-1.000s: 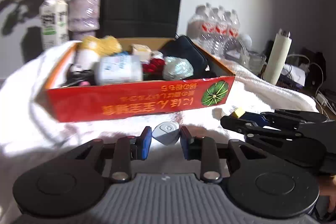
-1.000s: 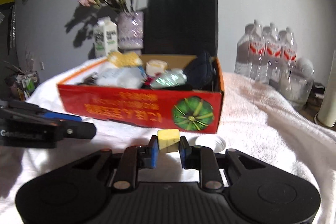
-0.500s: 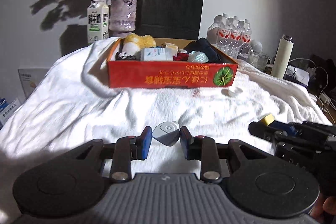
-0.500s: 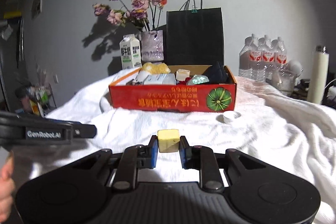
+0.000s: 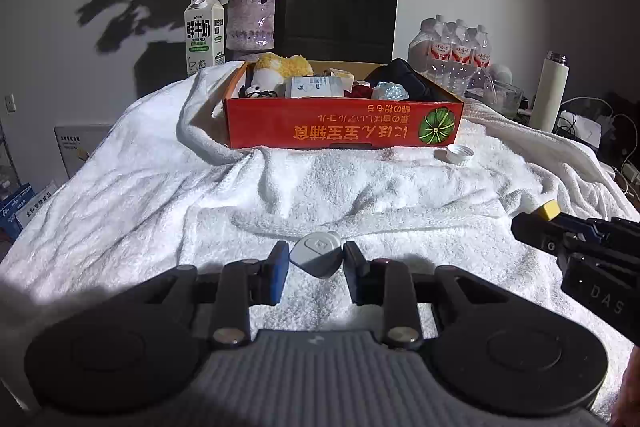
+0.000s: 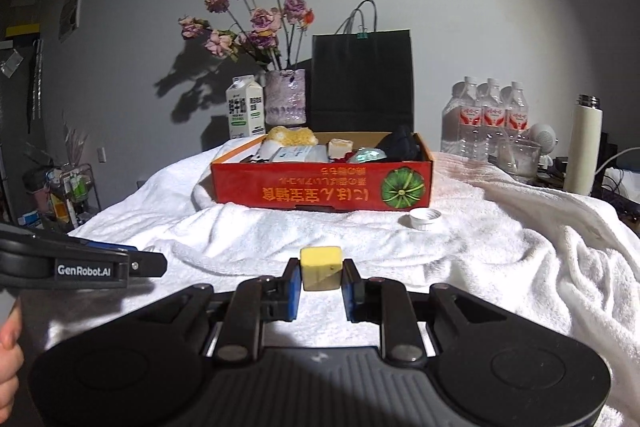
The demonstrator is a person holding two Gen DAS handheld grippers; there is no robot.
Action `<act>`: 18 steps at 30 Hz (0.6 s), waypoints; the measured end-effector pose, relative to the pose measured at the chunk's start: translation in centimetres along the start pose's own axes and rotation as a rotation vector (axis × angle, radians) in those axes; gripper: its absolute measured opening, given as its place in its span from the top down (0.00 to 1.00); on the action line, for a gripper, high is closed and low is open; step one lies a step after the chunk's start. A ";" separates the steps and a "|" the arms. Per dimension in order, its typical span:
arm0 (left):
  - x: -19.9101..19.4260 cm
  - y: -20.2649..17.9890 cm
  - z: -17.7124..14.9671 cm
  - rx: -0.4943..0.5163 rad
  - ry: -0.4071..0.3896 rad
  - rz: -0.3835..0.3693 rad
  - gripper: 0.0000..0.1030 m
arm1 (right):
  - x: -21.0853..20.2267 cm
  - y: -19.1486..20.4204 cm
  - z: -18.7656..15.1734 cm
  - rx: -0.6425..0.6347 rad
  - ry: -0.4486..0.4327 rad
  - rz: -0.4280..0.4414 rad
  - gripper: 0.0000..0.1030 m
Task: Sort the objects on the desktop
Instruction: 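Lift the yellow cube and white item above the towel with both tools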
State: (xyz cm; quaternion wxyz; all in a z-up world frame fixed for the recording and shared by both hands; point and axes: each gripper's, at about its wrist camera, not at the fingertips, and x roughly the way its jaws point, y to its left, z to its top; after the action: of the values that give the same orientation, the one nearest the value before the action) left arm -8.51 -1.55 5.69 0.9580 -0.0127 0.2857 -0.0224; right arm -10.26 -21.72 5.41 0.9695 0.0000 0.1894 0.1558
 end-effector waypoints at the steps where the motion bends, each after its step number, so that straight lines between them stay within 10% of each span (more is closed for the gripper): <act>1: 0.2 -0.2 0.0 0.005 0.002 0.001 0.71 | 0.0 -0.2 0.0 0.001 -0.003 -0.005 0.81; 18: 3.1 -2.5 1.3 0.040 0.058 0.046 0.71 | 1.4 -4.1 -0.7 0.076 0.006 0.007 0.81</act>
State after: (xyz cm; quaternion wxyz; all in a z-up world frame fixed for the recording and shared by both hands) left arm -5.30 -4.18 5.14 0.9497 0.0139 0.3129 -0.0063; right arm -8.00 -25.26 3.96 0.9676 0.0373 0.1982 0.1520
